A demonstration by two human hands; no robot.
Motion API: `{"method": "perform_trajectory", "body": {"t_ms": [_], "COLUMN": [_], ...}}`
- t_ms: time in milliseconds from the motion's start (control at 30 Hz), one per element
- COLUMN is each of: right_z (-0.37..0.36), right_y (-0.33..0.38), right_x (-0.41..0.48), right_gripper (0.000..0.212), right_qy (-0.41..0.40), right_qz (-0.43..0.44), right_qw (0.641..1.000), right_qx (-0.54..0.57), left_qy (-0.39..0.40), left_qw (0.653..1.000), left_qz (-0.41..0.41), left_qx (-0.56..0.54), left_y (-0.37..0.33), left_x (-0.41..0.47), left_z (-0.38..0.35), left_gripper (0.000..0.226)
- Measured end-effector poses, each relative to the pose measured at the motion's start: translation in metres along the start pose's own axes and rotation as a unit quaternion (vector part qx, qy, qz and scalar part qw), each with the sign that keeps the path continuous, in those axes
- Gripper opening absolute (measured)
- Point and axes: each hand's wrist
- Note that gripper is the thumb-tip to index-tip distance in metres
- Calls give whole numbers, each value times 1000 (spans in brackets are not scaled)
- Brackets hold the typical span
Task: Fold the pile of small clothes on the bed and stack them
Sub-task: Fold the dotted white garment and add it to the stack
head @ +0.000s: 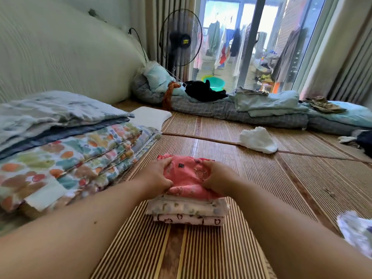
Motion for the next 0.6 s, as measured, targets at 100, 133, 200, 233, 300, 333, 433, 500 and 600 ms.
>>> {"method": "perform_trajectory", "body": {"t_ms": [100, 133, 200, 233, 300, 333, 433, 500, 600], "right_z": [-9, -12, -15, -14, -9, -5, 6, 14, 25], "right_y": [-6, -9, -13, -13, -14, -15, -22, -31, -55], "right_x": [17, 22, 23, 20, 4, -8, -53, -96, -173], "right_gripper": [49, 54, 68, 73, 76, 75, 74, 70, 66], "right_qy": [16, 20, 4, -17, -76, -101, -146, -168, -169], "right_qz": [-22, -40, -63, -65, -50, -36, -4, 5, 3], "right_qw": [997, 993, 988, 988, 988, 986, 981, 975, 972], "right_qx": [-73, -109, -141, -137, -126, -125, -125, -142, -164], "left_qy": [16, 27, 39, 36, 18, 7, -11, 10, 36], "left_qw": [996, 993, 989, 989, 990, 991, 992, 991, 987], "left_qz": [87, 111, 129, 125, 98, 77, -12, -63, -126], "left_qx": [32, 39, 56, 70, 98, 108, 127, 114, 88], "left_y": [9, 8, 3, 0, -9, -17, -51, -82, -130], "left_x": [7, 6, 5, 3, -4, -10, -36, -59, -103], "left_z": [-13, -14, -13, -12, -9, -9, -15, -22, -40], "left_gripper": [74, 72, 72, 74, 78, 79, 77, 74, 69]}}
Point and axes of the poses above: each hand's wrist, its own x-axis towards the middle knuckle, its own z-axis out of the back of the hand, y = z × x, and after that the axes turned 6 degrees about -z, right-handed
